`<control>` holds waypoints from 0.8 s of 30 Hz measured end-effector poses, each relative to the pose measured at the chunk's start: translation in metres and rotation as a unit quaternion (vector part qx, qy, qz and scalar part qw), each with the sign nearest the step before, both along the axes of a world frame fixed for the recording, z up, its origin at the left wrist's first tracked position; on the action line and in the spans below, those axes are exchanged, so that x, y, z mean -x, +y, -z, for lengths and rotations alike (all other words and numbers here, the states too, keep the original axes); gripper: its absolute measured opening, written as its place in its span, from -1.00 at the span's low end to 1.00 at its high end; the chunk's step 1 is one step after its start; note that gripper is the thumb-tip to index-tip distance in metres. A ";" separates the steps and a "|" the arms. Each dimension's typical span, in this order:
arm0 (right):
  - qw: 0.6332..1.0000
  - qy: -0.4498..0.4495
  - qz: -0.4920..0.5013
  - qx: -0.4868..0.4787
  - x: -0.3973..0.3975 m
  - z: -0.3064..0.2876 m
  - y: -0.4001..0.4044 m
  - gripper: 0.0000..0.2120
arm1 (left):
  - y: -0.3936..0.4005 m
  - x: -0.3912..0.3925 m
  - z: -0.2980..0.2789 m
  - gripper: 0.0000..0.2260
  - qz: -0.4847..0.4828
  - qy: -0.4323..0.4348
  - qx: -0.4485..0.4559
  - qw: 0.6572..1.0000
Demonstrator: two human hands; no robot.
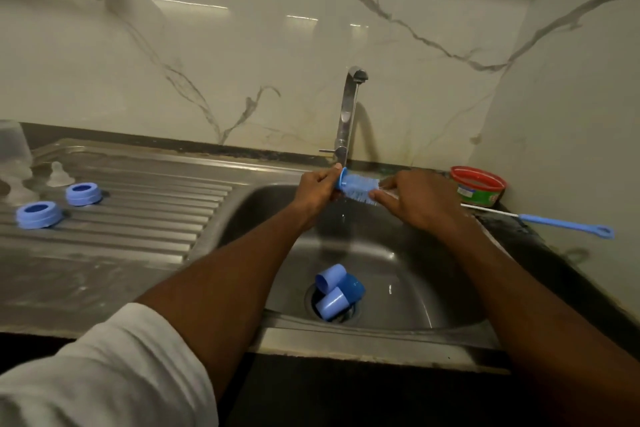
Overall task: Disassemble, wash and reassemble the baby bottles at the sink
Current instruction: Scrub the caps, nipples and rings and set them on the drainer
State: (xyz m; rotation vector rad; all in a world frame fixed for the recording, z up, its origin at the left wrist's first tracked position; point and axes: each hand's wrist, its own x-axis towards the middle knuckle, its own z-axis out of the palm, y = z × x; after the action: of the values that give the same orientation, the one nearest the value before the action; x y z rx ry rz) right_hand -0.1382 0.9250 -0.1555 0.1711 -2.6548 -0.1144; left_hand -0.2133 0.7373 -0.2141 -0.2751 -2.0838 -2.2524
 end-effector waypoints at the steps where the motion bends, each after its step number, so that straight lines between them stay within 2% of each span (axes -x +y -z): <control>1: 0.999 0.038 0.003 0.011 -0.002 0.000 -0.002 -0.57 | -0.001 0.001 0.000 -0.67 0.009 -0.005 0.011 1.000; 3: 0.996 0.077 0.036 0.028 -0.006 0.001 -0.005 -0.60 | -0.001 -0.001 0.001 -0.66 0.030 -0.013 0.001 0.999; 6: 0.996 -0.017 0.077 0.051 -0.006 0.009 -0.003 -0.60 | 0.002 0.000 0.005 -0.66 0.036 0.018 0.024 0.999; 9: 0.994 -0.072 0.007 0.076 -0.010 0.006 -0.001 -0.61 | 0.000 0.001 0.009 -0.64 0.003 0.034 0.029 0.999; 11: 0.995 -0.036 -0.033 0.084 -0.014 0.003 0.000 -0.61 | -0.002 0.001 0.006 -0.66 -0.016 0.024 0.013 1.000; 14: 0.997 0.026 0.029 0.067 -0.014 0.003 -0.001 -0.60 | 0.002 0.000 0.003 -0.64 0.011 0.036 0.042 0.998; 17: 0.992 -0.058 0.078 0.081 -0.010 0.009 -0.002 -0.54 | 0.005 0.003 0.006 -0.64 0.019 0.047 0.066 0.997; 19: 0.988 -0.121 0.058 0.076 -0.008 0.008 -0.004 -0.55 | 0.002 0.007 0.012 -0.65 0.018 0.057 0.079 0.995; 20: 0.989 -0.126 0.038 0.072 -0.009 0.007 -0.005 -0.55 | -0.001 0.008 0.015 -0.65 0.010 0.057 0.086 0.995; 22: 0.994 -0.082 0.009 0.068 -0.010 0.003 -0.004 -0.58 | -0.004 0.012 0.020 -0.64 -0.012 0.040 0.093 0.995; 24: 0.996 -0.024 0.025 0.084 -0.011 0.002 -0.004 -0.62 | -0.003 0.010 0.018 -0.62 0.004 0.020 0.085 0.996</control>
State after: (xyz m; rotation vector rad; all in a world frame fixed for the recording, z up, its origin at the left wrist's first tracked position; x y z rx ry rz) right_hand -0.1271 0.9214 -0.1570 0.0533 -2.7011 0.0980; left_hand -0.2236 0.7346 -0.2324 -0.3341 -2.2599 -2.0593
